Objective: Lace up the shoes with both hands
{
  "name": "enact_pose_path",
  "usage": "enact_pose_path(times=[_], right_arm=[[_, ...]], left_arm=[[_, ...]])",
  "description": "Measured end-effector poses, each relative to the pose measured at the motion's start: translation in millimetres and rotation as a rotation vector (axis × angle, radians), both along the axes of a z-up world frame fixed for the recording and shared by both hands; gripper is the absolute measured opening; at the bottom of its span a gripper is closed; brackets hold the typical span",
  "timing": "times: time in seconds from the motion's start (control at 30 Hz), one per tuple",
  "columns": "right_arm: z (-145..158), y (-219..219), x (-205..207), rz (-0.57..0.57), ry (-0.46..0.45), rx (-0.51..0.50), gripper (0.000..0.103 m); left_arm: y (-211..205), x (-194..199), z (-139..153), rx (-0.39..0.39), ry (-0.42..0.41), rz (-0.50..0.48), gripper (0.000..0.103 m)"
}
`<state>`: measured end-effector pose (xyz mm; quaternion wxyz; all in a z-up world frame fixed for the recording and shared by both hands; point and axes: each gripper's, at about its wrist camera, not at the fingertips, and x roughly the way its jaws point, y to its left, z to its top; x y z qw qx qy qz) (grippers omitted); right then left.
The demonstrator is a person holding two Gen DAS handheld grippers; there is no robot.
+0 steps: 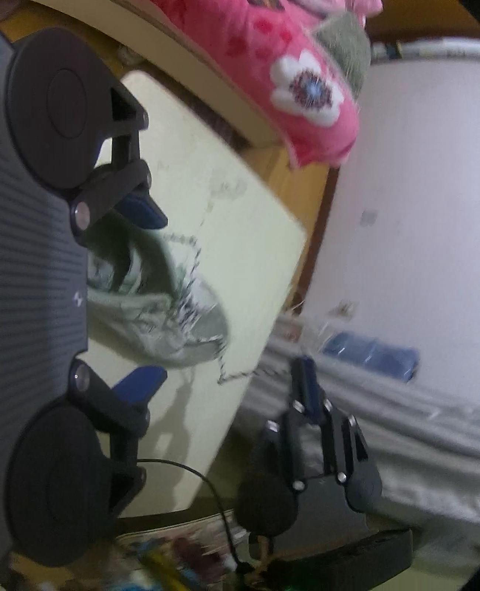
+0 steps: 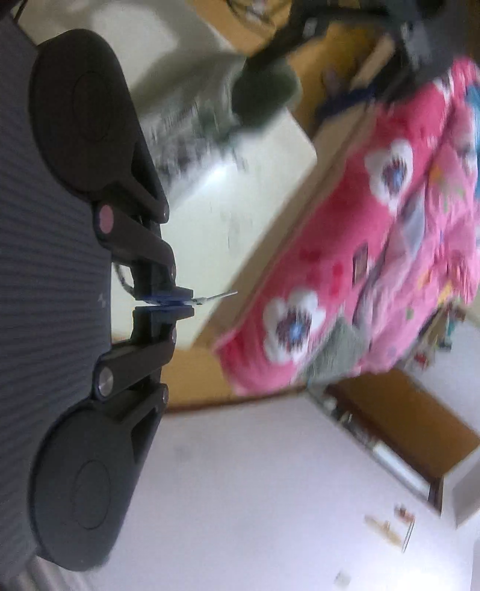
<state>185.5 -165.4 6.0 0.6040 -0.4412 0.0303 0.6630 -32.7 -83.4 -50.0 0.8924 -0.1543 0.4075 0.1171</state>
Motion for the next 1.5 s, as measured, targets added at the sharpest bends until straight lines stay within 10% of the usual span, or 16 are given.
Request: enact_pose_path(times=[0.7, 1.5], right_arm=[[-50, -19, -44, 0.209, 0.182, -0.072, 0.001], [-69, -28, -52, 0.292, 0.136, -0.085, 0.001]], left_arm=[[35, 41, -53, -0.138, 0.064, -0.153, 0.014], [36, 23, -52, -0.069, -0.065, -0.34, 0.011]])
